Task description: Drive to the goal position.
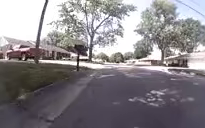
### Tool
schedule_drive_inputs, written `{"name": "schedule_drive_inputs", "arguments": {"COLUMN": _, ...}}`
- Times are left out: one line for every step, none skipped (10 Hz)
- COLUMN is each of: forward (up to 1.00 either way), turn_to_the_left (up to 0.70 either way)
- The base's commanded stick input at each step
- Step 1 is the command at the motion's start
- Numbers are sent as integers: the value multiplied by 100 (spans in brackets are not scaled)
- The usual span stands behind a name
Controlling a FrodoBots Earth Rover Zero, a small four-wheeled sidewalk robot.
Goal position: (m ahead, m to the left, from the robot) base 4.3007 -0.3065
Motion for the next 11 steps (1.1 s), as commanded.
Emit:
{"name": "schedule_drive_inputs", "arguments": {"forward": 100, "turn_to_the_left": 0}}
{"name": "schedule_drive_inputs", "arguments": {"forward": 100, "turn_to_the_left": 0}}
{"name": "schedule_drive_inputs", "arguments": {"forward": 100, "turn_to_the_left": 0}}
{"name": "schedule_drive_inputs", "arguments": {"forward": 100, "turn_to_the_left": 0}}
{"name": "schedule_drive_inputs", "arguments": {"forward": 100, "turn_to_the_left": 0}}
{"name": "schedule_drive_inputs", "arguments": {"forward": 100, "turn_to_the_left": 0}}
{"name": "schedule_drive_inputs", "arguments": {"forward": 100, "turn_to_the_left": 0}}
{"name": "schedule_drive_inputs", "arguments": {"forward": 100, "turn_to_the_left": 0}}
{"name": "schedule_drive_inputs", "arguments": {"forward": 100, "turn_to_the_left": 0}}
{"name": "schedule_drive_inputs", "arguments": {"forward": 100, "turn_to_the_left": 0}}
{"name": "schedule_drive_inputs", "arguments": {"forward": 100, "turn_to_the_left": 0}}
